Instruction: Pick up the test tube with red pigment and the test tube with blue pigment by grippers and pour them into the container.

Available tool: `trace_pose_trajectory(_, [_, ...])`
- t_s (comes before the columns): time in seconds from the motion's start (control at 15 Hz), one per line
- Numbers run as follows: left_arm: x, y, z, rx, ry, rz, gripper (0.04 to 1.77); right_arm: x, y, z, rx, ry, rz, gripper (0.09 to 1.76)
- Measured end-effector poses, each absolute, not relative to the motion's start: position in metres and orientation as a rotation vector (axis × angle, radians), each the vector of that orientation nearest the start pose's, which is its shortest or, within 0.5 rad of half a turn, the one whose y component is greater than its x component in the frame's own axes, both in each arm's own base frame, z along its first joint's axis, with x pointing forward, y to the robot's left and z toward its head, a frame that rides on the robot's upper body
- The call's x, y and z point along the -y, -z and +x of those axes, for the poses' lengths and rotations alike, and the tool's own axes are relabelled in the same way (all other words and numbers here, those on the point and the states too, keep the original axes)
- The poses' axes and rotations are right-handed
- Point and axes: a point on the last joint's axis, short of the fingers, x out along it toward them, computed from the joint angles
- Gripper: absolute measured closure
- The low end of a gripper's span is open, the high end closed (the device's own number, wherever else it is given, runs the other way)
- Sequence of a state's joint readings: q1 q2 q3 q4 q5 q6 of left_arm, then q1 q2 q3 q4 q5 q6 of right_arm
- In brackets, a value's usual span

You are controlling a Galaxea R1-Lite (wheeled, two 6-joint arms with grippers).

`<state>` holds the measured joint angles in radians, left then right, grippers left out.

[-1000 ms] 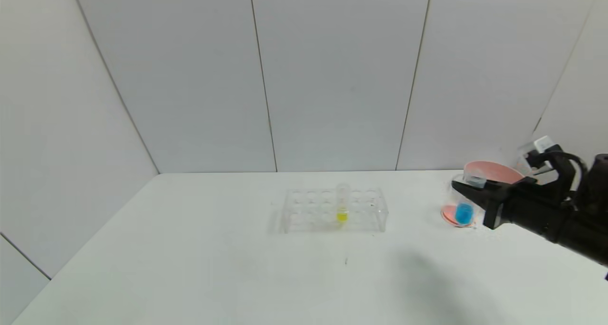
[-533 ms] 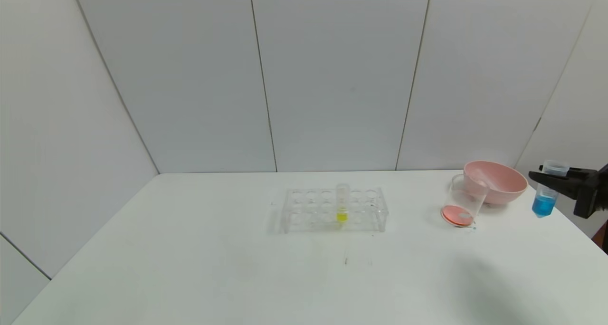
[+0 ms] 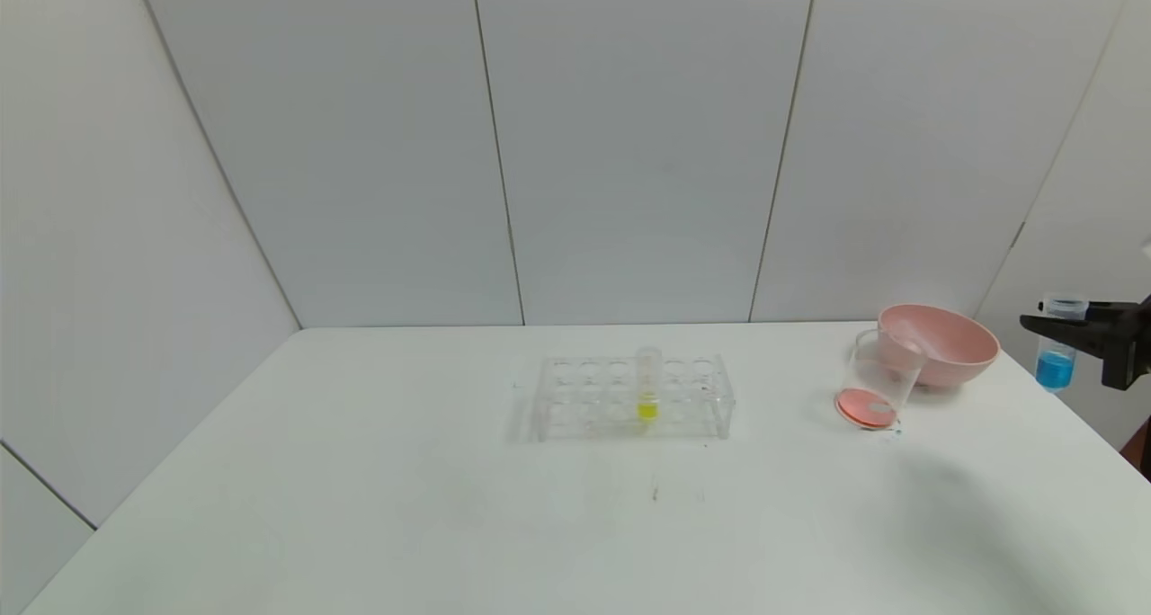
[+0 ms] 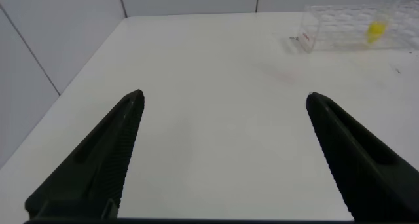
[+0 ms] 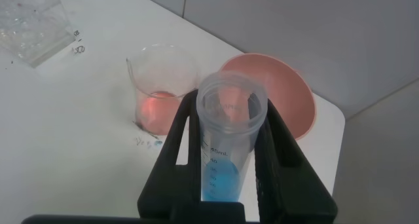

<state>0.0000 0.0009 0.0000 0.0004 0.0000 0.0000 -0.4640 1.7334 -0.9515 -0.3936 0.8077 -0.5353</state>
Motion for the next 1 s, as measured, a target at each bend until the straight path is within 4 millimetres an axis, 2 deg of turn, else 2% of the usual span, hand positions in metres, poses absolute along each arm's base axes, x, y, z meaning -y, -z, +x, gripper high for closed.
trace_pose_trajectory(0.2, [0.000, -0.075, -0.023, -0.002, 0.000, 0.000, 0.05, 0.126, -0.192, 0.311, -0.209, -0.423, -0.321, 1.32])
trace_pose_trajectory(0.47, [0.000, -0.075, -0.023, -0.002, 0.000, 0.000, 0.05, 0.112, -0.203, 0.340, -0.300, -0.472, -0.374, 1.32])
trace_pose_trajectory(0.73, [0.000, -0.075, -0.023, -0.002, 0.000, 0.000, 0.05, 0.100, -0.212, 0.355, -0.395, -0.600, -0.538, 1.32])
trace_pose_trajectory(1.0, [0.000, -0.075, -0.023, -0.002, 0.000, 0.000, 0.05, 0.087, -0.223, 0.369, -0.449, -0.626, -0.639, 1.32])
